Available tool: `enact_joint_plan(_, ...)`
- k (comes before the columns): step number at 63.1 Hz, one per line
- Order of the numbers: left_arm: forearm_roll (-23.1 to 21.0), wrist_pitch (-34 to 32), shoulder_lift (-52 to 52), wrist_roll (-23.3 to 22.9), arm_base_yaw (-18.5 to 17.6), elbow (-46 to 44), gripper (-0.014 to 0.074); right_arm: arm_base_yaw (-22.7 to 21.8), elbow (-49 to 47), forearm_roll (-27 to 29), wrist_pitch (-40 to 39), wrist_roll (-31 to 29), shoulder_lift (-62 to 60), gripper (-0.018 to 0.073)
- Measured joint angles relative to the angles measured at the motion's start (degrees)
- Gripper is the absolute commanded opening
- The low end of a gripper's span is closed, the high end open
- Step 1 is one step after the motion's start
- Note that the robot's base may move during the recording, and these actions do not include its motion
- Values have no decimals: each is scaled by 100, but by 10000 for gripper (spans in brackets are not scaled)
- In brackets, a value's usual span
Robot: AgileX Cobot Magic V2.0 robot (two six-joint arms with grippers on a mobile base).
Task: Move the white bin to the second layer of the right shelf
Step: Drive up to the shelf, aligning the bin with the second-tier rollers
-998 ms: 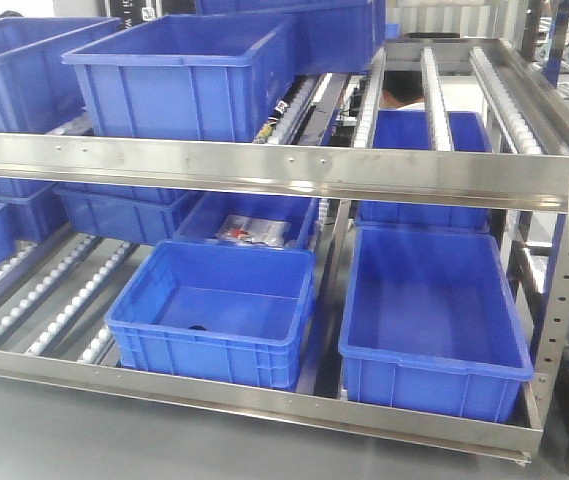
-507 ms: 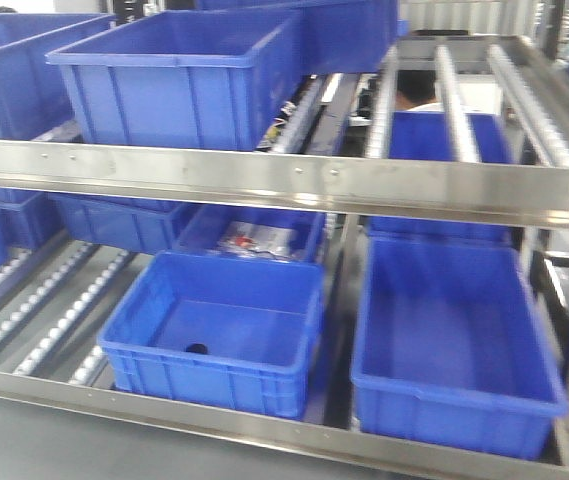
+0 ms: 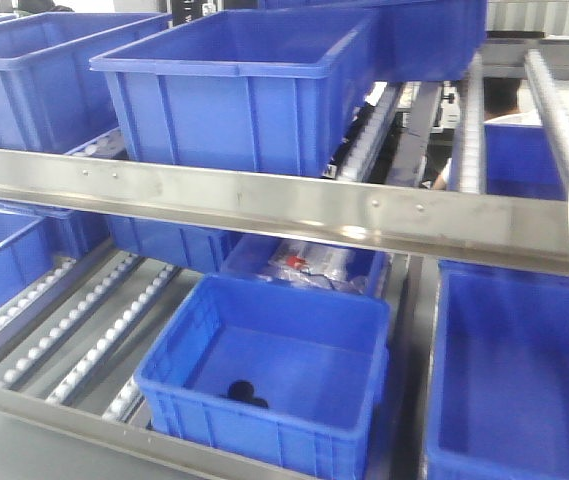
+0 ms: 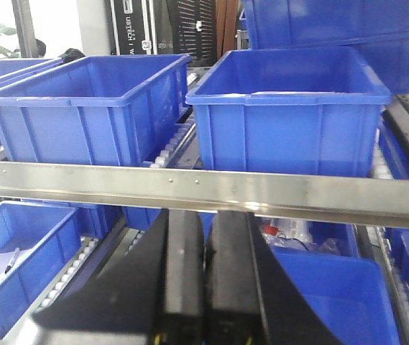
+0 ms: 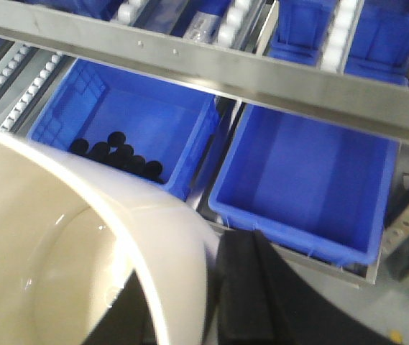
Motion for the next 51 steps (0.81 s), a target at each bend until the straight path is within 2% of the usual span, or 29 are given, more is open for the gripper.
enact_joint_plan(51,0,0,0,0,0,0,85,0,0,0,0,0,0,55)
